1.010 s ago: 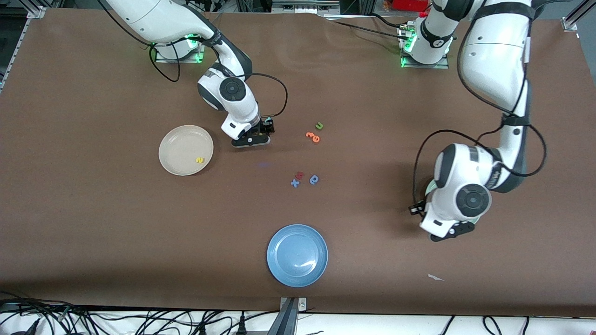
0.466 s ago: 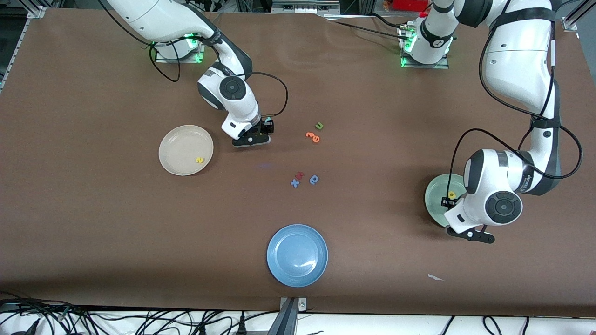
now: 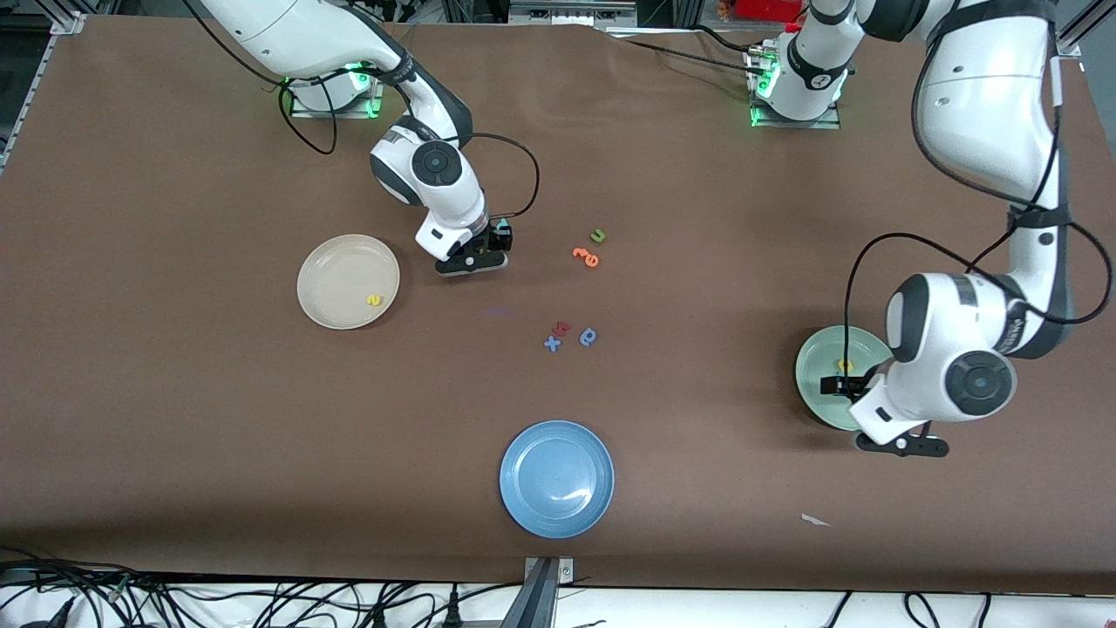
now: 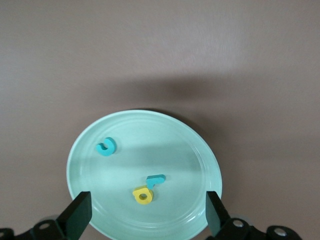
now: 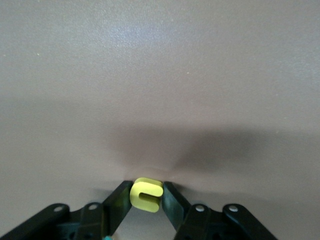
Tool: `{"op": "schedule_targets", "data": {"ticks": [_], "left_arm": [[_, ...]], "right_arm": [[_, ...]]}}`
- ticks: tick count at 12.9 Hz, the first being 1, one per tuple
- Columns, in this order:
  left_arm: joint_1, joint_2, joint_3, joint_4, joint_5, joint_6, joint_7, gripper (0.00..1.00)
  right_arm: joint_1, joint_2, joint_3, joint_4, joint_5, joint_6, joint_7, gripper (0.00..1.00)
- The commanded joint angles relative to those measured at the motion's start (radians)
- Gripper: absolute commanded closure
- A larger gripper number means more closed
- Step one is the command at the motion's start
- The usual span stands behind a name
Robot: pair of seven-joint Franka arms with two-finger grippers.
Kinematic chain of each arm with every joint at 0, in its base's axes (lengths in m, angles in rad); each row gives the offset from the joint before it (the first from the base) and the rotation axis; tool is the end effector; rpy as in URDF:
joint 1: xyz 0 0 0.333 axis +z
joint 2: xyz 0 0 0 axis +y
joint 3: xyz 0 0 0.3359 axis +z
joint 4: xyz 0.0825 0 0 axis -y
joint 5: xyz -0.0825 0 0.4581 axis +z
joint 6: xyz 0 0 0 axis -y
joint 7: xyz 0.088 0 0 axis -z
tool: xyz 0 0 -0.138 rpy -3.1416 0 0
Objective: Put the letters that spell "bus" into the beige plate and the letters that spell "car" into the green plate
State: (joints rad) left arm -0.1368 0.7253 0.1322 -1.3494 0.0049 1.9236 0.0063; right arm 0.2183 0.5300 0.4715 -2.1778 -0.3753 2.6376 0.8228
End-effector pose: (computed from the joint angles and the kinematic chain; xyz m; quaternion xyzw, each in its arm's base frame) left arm 0.7920 -0.0207 0.2349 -0.9961 0.0197 0.0726 0.0470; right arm 0.4469 0.4030 0.0925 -0.9972 -0.0701 0.0107 0.0250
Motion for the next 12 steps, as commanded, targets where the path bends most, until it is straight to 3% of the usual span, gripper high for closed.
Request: {"op": "schedule_targets", "data": {"ticks": [1, 4, 9, 12], "left_arm": [[0.043, -0.076, -0.008, -0.02, -0.033, -0.047, -0.002, 0.0], [0.066, -0.13, -0.012, -0.025, -0.029, -0.109, 0.007, 0.0], [0.06, -0.445, -0.016, -0.246, -0.019, -0.124, 0.02, 0.0], [0.057, -0.584, -0.019, -0.309, -0.019, -0.136, 0.021, 0.0]], "right_arm": [[0.007, -0.008, -0.014, -0.016, -0.028, -0.004, 0.015, 0.79], [0.004, -0.06, -0.016, -0.014, -0.028, -0.042, -0.016, 0.81], [-0.092, -0.218, -0.014, -0.023, -0.013, -0.255, -0.236, 0.8], [-0.189, -0.284, -0.014, -0.066, -0.01, -0.311, -0.419, 0.8]]}}
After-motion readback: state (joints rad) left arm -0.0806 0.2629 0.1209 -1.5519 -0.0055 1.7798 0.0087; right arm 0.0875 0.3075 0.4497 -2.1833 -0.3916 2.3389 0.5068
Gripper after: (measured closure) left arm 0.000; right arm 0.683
